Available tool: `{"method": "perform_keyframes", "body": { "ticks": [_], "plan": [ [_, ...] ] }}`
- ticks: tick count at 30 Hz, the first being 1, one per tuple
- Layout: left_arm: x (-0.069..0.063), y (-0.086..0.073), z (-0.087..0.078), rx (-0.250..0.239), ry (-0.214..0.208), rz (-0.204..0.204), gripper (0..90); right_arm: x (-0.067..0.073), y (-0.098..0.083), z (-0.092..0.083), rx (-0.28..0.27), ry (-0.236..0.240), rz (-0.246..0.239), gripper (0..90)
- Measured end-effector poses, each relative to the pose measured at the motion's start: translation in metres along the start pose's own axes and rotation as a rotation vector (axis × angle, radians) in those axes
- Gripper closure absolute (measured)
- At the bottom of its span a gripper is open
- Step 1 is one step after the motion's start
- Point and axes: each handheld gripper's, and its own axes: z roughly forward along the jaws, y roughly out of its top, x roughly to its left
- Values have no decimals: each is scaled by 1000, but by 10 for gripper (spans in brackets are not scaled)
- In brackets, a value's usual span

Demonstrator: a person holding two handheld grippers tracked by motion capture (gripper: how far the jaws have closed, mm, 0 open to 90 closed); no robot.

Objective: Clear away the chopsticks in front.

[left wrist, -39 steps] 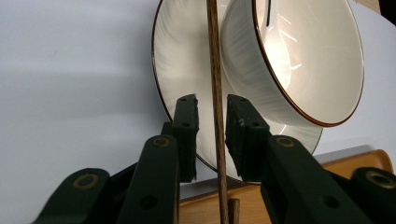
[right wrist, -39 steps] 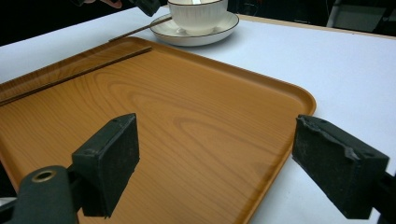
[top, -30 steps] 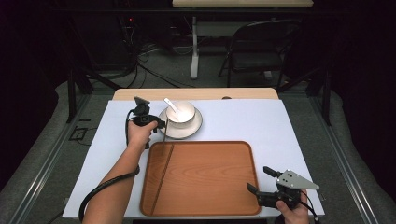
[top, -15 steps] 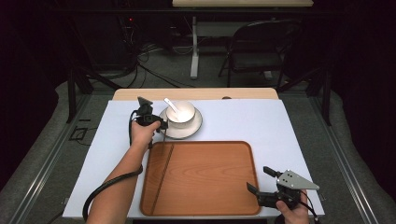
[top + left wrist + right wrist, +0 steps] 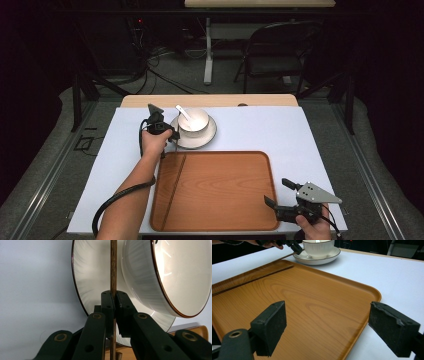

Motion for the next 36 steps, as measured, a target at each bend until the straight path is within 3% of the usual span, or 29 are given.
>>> {"method": "perform_keyframes", "body": {
  "ticks": [8, 20, 28, 36],
  "plan": [
    [2, 0, -12, -19, -11, -7, 856, 0, 0, 0, -2, -1, -1, 146],
    [13, -14, -61, -63, -12, 25, 856, 0, -1, -2, 0, -5, 8, 146],
    [14, -35, -104, -75, -41, 70, 856, 0, -1, -1, 4, -7, 9, 146],
    [12, -66, -123, -55, -76, 104, 856, 1, 0, -1, 6, -9, 11, 146]
  ]
}}
